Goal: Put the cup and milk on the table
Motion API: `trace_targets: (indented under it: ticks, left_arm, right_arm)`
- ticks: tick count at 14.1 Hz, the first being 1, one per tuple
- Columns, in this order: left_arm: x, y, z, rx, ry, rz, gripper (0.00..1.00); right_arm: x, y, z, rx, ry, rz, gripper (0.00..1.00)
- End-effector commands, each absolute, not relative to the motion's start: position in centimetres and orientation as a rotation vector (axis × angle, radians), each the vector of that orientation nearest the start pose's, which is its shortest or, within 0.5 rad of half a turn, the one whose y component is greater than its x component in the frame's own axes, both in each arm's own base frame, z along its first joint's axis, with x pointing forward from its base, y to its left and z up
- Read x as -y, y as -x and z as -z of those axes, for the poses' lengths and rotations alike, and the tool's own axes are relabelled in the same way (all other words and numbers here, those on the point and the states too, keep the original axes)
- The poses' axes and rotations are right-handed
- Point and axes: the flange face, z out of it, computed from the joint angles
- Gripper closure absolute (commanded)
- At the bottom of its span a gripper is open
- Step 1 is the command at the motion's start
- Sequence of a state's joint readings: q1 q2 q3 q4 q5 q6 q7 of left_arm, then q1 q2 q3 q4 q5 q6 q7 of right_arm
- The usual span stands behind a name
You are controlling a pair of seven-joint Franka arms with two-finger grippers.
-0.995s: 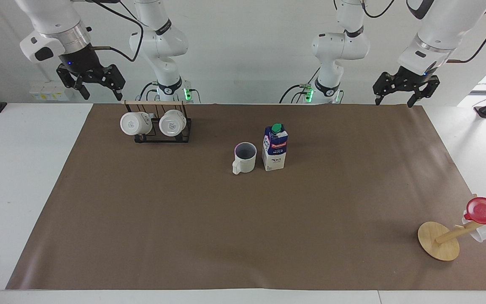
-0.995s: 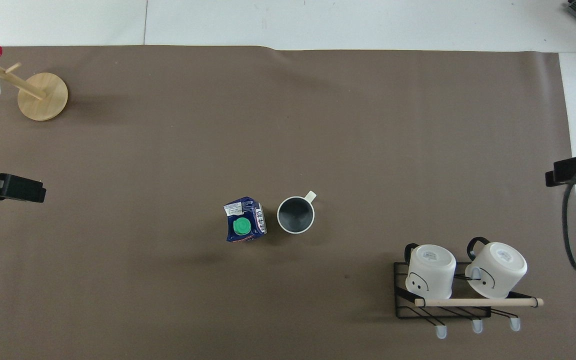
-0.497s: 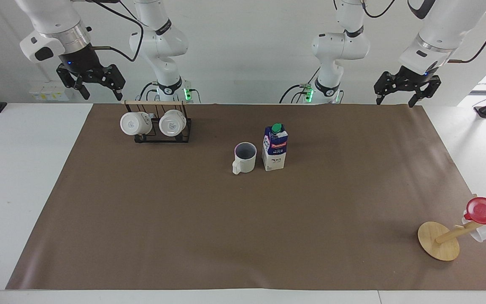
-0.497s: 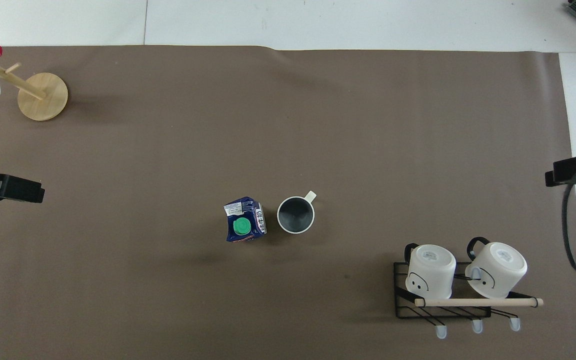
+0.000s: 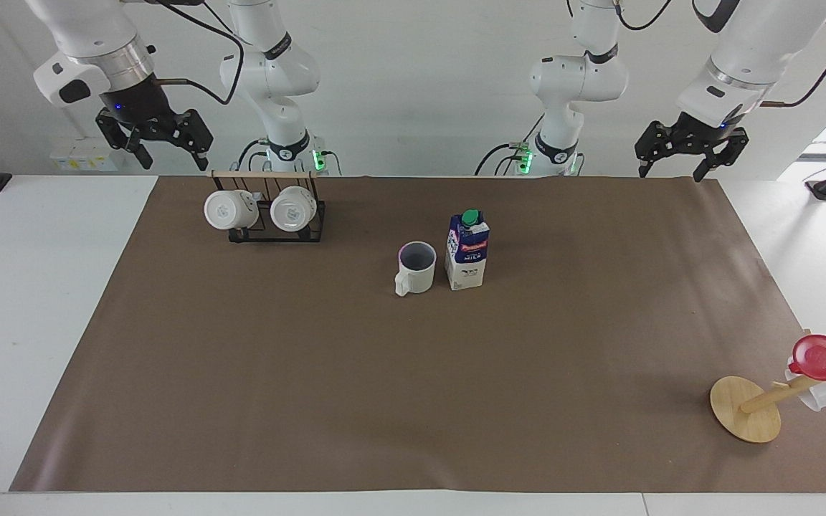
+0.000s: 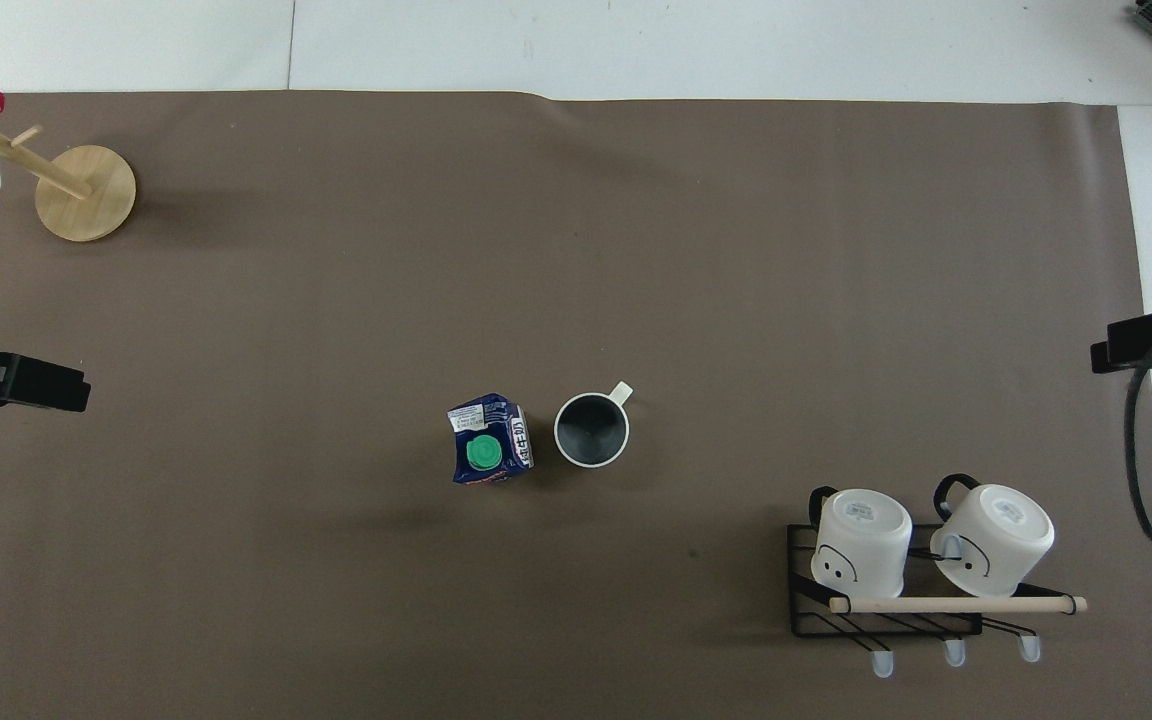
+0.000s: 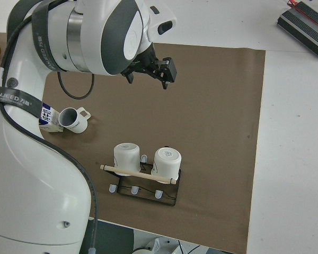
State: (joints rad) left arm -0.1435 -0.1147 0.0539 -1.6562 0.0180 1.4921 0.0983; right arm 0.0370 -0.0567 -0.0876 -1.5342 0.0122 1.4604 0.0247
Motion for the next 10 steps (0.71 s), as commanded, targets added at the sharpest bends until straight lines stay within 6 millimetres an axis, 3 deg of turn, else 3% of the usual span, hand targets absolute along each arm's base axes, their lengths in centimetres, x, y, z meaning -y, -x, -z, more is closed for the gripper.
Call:
trace_targets:
  ticks: [1,10]
  left_arm:
    - [3.77,-50.53,-64.16,-0.243,3.115,-0.139,0.0]
    - [3.48,-50.27,-64.08,-0.142,3.155,-0.171,0.0]
  right_arm:
    - [2.57,-52.08,-66.75,-0.131,3.119,-0.022,0.0]
    - [2.57,-52.08,-66.68,-0.131,3.119,-0.024,0.0]
